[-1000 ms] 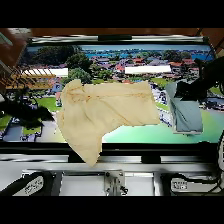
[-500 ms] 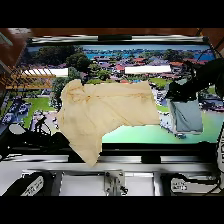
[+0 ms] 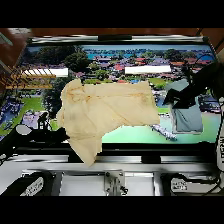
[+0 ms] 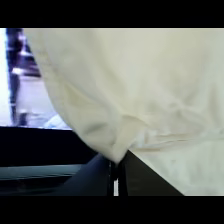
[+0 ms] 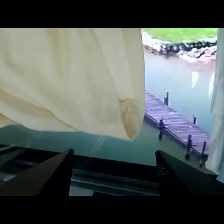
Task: Fold the shirts.
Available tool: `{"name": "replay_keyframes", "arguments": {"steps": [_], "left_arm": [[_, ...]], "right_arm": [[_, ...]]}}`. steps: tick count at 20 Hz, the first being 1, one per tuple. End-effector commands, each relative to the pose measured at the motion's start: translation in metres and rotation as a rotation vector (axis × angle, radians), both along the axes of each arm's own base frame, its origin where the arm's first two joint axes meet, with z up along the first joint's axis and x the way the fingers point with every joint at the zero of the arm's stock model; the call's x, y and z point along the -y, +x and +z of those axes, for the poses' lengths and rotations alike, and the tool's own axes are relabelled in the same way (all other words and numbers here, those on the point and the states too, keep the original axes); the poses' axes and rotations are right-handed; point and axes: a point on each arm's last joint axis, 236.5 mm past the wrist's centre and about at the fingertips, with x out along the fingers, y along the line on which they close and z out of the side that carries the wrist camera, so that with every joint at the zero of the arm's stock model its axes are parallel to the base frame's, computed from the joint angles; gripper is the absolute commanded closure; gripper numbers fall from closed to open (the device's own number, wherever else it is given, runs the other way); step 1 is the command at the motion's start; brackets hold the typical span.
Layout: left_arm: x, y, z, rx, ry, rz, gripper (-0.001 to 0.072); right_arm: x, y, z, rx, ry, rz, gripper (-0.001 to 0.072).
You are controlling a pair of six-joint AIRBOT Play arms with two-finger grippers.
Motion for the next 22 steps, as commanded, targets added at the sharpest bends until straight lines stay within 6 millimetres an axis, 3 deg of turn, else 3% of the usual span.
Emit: {"name": "replay_keyframes", "arguments": {"steps": [1,6,7,8,11,14,15,16,17,18,19,22], "left_arm": [[0.001,0.015,0.013,0.060,0.008,-0.036,0.0672],[0.002,0.033,0.037,0.108,0.001,-0.056,0.0672],[0.002,0.034,0.037,0.111,0.002,-0.056,0.0672],[0.002,0.034,0.037,0.111,0.004,-0.056,0.0672],[0.000,0.037,0.038,0.121,0.010,-0.052,0.0672],[0.000,0.042,0.043,0.136,0.013,-0.053,0.0672],[-0.004,0.045,0.045,0.145,0.027,-0.058,0.0672],[-0.008,0.048,0.047,0.156,0.046,-0.064,0.0672],[-0.013,0.052,0.051,0.169,0.064,-0.065,0.0672],[-0.016,0.057,0.055,0.182,0.067,-0.057,0.0672],[-0.018,0.062,0.060,0.195,0.069,-0.052,0.0672],[-0.020,0.074,0.076,0.236,0.078,-0.058,0.0672]], "right_arm": [[-0.012,-0.023,-0.041,-0.068,0.022,0.026,0.0089],[-0.038,-0.025,-0.088,-0.047,-0.004,0.107,0.0091],[-0.043,-0.024,-0.092,-0.046,-0.005,0.126,0.0094],[-0.048,-0.024,-0.095,-0.039,-0.006,0.155,0.0169],[-0.060,-0.018,-0.100,-0.005,-0.022,0.207,0.0179],[-0.063,-0.025,-0.108,-0.051,-0.011,0.197,0.0179],[-0.064,-0.030,-0.110,-0.080,-0.008,0.186,0.0236],[-0.064,-0.032,-0.109,-0.094,-0.006,0.177,0.0427],[-0.064,-0.033,-0.107,-0.095,-0.007,0.168,0.0544],[-0.063,-0.031,-0.103,-0.085,-0.009,0.169,0.0616],[-0.060,-0.026,-0.096,-0.054,-0.024,0.172,0.0651],[-0.045,0.011,-0.063,0.124,-0.106,0.164,0.0651]]}}
